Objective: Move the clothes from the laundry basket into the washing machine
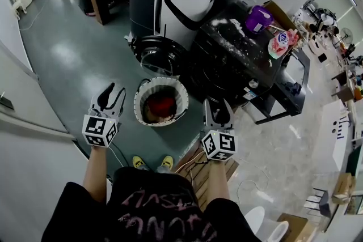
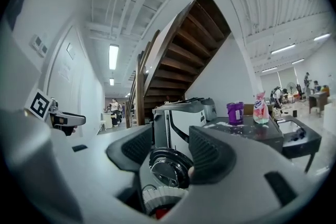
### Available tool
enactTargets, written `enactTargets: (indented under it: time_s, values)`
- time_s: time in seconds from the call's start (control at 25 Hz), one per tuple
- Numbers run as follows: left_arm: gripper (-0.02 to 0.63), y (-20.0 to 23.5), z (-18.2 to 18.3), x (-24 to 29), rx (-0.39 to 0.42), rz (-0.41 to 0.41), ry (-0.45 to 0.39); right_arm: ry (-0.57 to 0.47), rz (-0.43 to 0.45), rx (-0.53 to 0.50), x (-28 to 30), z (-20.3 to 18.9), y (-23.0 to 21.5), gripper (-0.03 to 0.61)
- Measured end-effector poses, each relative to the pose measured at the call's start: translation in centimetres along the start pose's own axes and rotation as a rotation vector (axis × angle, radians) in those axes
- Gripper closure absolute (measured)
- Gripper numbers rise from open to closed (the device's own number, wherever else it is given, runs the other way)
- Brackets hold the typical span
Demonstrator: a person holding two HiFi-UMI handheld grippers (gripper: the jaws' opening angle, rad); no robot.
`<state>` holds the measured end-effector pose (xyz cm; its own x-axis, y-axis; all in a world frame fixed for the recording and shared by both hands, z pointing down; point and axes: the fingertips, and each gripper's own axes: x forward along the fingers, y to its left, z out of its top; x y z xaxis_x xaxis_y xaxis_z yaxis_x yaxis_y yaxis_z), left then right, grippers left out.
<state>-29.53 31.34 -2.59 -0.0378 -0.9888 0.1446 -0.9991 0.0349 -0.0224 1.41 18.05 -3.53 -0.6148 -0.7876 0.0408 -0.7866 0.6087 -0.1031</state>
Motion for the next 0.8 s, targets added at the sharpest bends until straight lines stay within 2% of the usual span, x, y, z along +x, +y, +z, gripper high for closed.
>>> enactTargets:
  time_s: [0.2,0.52,0.8]
  values:
    - [0.417,0.0,-0.2,0.3,0.004,-0.009,0.004,-0.003,0.013,0.040,0.4,-0.1,0.3,0.333]
    - [0.417,1.1,0.0,0.4,-0.007,-0.034,-0.007,-0.008,0.026,0.049,0.9,0.4,1.9,0.313]
    - [0.417,2.6,-0.7,0.5,-0.017,-0.074,0.001,0.000,-0.004,0.045,1.2,-0.2,3.4,0.313]
